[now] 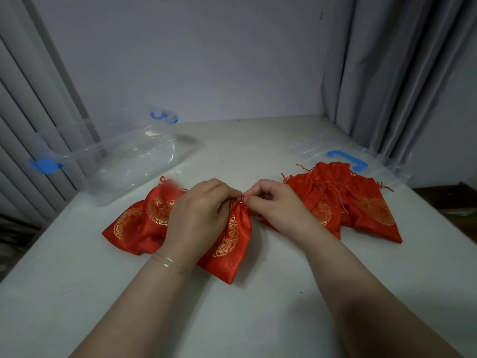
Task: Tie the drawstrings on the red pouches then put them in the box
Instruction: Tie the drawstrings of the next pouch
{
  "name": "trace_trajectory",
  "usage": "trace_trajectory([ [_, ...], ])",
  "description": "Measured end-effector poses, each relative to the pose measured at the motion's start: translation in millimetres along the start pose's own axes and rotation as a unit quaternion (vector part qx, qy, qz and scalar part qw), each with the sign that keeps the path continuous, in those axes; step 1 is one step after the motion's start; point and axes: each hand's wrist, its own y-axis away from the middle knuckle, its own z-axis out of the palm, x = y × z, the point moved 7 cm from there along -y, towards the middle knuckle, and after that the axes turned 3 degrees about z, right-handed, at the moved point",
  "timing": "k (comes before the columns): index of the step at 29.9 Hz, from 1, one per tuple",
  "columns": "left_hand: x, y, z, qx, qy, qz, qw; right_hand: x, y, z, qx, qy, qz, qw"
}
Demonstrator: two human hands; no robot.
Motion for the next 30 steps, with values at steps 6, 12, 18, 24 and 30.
trace_trajectory([
  [6,4,-1,-1,-0.025,-0.037,-0.012,0.999,-10,1,-17,0.119,0.086,-0.072,0.987],
  [12,14,-3,0,-0.046,-0.001,0.041,0.998,-17,4,-21,0.141,0.227,-0.097,0.959],
  [18,13,-1,7,-0.042,0.090,0.035,0.994,-3,-2,-14,0.091,0.182,-0.050,0.978],
  [24,1,4,5,-0.011,0.302,-0.114,0.946,16,-11,-6,0.052,0.041,0.017,0.998],
  [30,-18,5,9,0.020,0.345,-0.241,0.907,8,-6,-5,0.061,0.071,-0.032,0.995],
])
